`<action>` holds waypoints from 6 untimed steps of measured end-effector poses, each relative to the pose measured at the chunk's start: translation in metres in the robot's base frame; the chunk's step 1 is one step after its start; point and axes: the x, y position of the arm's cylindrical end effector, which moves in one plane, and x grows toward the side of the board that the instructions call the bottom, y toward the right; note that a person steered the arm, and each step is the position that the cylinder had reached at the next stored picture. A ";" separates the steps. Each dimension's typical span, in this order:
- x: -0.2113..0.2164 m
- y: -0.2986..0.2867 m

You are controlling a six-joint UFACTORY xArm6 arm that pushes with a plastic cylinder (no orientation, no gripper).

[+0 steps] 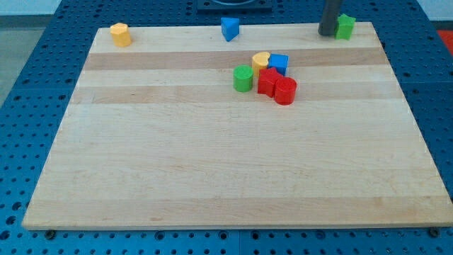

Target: Point your at the red circle

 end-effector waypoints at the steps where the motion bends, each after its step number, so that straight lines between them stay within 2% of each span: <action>1: 0.012 0.000; 5: 0.134 0.000; 6: 0.151 -0.001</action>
